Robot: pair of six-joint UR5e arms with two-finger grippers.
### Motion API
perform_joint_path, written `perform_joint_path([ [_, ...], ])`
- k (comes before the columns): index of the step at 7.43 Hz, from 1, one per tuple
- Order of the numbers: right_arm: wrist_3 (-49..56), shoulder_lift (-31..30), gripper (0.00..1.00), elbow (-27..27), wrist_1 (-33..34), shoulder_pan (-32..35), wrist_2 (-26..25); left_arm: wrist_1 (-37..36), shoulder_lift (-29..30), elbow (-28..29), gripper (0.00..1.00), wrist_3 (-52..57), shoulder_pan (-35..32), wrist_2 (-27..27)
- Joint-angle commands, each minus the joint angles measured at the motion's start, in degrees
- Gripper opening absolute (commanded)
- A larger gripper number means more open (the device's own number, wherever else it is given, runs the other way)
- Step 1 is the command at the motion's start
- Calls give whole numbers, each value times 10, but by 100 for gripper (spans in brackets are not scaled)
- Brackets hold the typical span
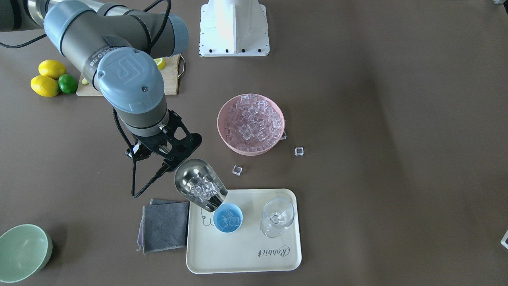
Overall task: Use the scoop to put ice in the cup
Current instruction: 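Tilt the scoop with the right gripper to pour ice into the blue cup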
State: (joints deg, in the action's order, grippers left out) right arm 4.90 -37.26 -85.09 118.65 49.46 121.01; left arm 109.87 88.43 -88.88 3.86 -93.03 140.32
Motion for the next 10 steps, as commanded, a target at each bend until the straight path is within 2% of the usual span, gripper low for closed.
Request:
perform_joint_path([
  [1,20,22,0,21,25,0,-17,1,1,0,99,1,0,0],
  [4,41,43,0,53,34,1,-24,1,1,0,99,1,0,0],
  [7,50,45,0,48,47,1,-29,1,1,0,99,1,0,0],
  [8,49,43,0,32,59,2,-29,0,2,0,99,1,0,0],
  [9,49,18,0,-21,75,10,-23,0,3,-1,99,1,0,1],
  [10,48,-36,0,-110,92,16,-22,0,3,0,99,1,1,2],
])
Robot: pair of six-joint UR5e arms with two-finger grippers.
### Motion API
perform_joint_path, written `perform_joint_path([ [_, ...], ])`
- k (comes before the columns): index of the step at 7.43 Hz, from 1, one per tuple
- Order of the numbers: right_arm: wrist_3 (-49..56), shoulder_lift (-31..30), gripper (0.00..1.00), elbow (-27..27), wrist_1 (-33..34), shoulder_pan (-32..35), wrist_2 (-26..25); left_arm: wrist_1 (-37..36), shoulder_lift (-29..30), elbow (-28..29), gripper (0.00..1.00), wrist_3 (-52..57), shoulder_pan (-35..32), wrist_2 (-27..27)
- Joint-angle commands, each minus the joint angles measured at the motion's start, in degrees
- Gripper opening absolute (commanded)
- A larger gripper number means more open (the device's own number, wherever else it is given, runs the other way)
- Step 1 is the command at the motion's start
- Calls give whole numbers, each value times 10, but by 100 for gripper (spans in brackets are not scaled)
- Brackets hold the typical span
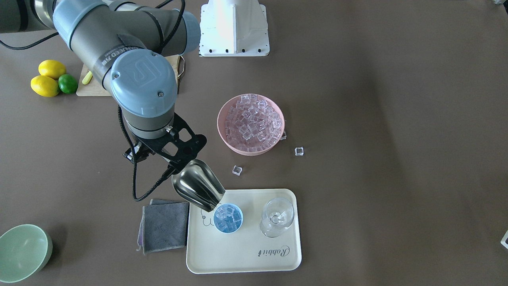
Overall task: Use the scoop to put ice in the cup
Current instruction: 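Carry the empty scoop with the right gripper back to its spot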
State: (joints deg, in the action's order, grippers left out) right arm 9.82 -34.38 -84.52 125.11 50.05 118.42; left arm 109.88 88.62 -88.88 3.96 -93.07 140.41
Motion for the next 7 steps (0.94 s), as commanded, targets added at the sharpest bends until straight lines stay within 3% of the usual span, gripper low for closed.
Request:
perform_joint_path([
  [1,-4,-127,0,-192,31,28,7,-2,-1,1,99,0,2,0],
  [3,-54,-247,0,-301,29,78,36,-2,-1,6,99,0,-4,0],
  [4,-95,-301,0,-317,12,109,64,-2,-1,8,99,0,-8,0],
  [5,-116,-361,0,-318,-30,145,84,-2,1,12,99,0,-7,0],
  [7,-189,-503,0,-277,-212,216,109,-3,4,12,99,-2,-11,0],
])
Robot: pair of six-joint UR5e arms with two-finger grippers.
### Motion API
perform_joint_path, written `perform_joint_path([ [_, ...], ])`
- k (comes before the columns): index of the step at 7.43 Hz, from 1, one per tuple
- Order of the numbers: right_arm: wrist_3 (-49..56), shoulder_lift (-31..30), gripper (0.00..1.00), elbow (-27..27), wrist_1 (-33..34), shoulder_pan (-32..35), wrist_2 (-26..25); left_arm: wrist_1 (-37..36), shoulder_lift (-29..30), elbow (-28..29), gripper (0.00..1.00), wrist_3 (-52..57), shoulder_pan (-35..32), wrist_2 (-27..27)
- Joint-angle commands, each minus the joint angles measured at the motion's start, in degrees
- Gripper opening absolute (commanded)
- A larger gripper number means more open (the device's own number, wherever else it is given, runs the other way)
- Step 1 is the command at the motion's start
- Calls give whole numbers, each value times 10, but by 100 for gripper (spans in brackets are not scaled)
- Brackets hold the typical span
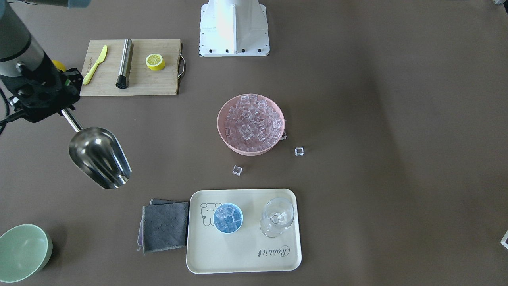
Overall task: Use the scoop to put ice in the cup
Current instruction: 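Carry the empty scoop with the right gripper back to its spot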
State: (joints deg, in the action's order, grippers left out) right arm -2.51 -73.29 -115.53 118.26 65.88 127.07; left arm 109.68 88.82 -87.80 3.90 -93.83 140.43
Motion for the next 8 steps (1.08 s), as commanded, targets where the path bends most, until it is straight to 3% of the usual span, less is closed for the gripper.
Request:
perform_joint_path([
  [1,-98,-158,0,69,-220,84,44,-1,0,1,99,-1,-11,0],
  [2,-117,-185,0,76,-239,97,50,-2,-2,1,99,-3,-15,0],
  [4,-190,-189,0,73,-244,98,51,-114,8,-31,99,-6,-19,0],
  [5,-229,-191,0,85,-281,97,51,-139,11,-53,99,-6,-14,-1],
  [7,-372,-215,0,149,-486,59,45,-141,12,-60,99,-6,-6,-1],
  [8,-373,-215,0,161,-505,40,45,-141,10,-65,99,-7,-6,-1],
])
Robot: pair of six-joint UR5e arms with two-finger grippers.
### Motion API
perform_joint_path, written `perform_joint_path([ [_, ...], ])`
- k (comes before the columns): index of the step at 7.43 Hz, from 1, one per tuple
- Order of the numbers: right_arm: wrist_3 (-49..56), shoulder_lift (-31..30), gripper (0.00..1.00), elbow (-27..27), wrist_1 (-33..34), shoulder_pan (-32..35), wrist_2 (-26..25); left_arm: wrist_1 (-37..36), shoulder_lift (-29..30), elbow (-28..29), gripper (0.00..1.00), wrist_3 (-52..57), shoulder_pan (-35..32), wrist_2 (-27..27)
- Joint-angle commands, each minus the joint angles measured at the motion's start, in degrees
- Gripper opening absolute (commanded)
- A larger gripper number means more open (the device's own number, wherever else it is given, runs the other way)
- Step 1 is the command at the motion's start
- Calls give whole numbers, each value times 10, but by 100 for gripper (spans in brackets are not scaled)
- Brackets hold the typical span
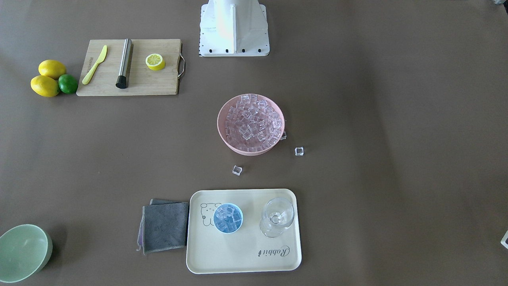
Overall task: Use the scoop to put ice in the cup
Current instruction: 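Carry the empty scoop with the right gripper back to its spot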
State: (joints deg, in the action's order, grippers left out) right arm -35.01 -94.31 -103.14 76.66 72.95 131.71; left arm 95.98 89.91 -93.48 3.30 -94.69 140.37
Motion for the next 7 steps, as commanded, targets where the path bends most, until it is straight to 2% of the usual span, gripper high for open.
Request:
perform_joint_path([
  [1,-57,-5,0,37,-90,-50,-3,-4,-1,-7,99,0,4,0],
  [7,-51,-11,0,48,-93,-94,-5,-4,-2,-1,99,5,14,0],
])
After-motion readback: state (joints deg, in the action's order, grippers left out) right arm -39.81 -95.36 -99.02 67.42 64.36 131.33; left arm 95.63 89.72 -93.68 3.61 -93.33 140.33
